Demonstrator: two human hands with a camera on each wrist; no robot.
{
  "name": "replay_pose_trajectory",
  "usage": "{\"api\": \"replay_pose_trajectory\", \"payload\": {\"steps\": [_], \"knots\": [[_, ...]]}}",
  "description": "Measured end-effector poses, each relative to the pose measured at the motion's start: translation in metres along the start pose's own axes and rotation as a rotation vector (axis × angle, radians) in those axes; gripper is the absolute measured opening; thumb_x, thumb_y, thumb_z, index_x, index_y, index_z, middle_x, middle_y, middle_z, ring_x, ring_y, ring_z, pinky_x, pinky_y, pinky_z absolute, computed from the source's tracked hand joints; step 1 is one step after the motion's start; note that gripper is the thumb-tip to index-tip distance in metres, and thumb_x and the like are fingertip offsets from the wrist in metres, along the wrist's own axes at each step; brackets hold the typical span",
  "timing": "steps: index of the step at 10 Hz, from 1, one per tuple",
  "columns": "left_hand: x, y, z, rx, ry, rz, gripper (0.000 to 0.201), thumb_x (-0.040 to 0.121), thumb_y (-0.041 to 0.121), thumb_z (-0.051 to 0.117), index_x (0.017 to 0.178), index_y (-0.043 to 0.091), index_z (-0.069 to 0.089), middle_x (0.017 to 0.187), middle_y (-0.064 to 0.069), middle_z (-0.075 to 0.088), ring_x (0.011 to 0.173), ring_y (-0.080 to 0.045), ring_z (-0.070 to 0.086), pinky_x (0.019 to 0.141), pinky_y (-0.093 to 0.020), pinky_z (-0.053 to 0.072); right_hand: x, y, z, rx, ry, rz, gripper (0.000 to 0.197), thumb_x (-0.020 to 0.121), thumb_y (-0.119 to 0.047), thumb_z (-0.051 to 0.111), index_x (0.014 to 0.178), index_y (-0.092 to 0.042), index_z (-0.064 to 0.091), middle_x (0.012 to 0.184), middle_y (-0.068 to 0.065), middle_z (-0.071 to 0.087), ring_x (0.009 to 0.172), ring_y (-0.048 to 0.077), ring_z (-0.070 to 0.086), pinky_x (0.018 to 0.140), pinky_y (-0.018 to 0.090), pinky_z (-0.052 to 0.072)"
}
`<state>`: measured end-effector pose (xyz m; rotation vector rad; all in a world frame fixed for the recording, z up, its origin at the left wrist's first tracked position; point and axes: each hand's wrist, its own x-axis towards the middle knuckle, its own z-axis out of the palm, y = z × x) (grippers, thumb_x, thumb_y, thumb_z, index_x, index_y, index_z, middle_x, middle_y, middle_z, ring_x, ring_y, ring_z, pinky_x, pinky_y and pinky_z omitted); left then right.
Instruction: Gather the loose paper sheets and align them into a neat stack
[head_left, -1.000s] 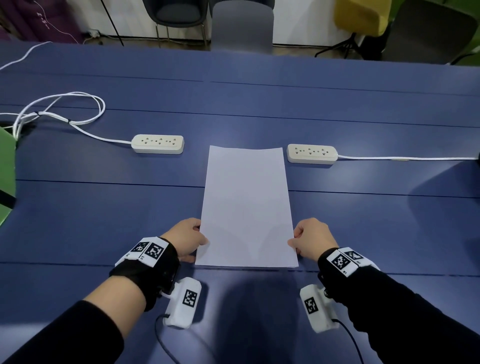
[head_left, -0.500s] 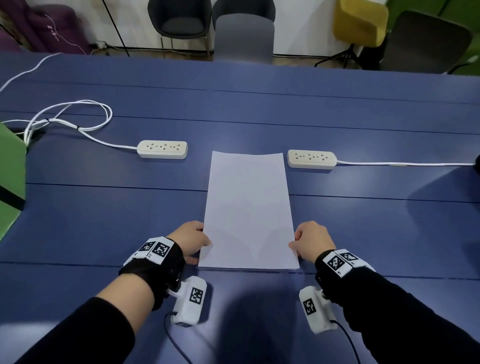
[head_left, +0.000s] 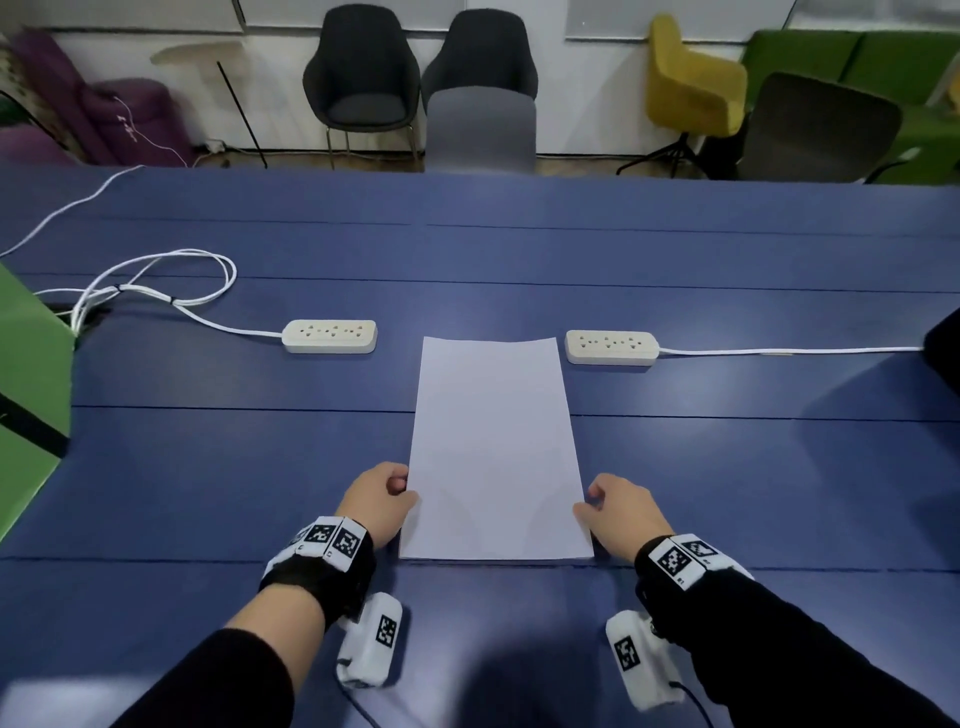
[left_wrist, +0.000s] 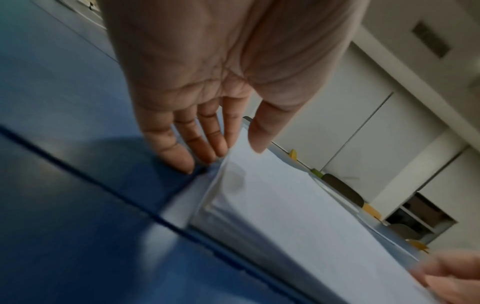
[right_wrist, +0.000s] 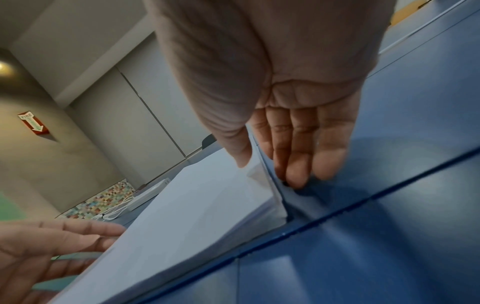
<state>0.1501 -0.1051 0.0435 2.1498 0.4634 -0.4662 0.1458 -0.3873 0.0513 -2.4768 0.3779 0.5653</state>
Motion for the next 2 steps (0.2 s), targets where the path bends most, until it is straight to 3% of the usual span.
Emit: {"api": "replay_pose_trajectory", "payload": {"steps": [2], "knots": [[-0.006,-0.024,0.0,-0.042,0.133,0.075,0.031,0.085,0.007,0.062,0.116,0.007,0.062,0.115,-0.011,0.065,0.096,-0.02,0.06,0.096,-0.03,0.043,-0.012,0.028,0.001,0.009,0.067,-0.039,0.022,0.088,-0.036,0.055,0.1,-0.017,0.056,0.09,-0.002,0.064,0.088,0.023,0.062,0.086,0.037,0.052]]}}
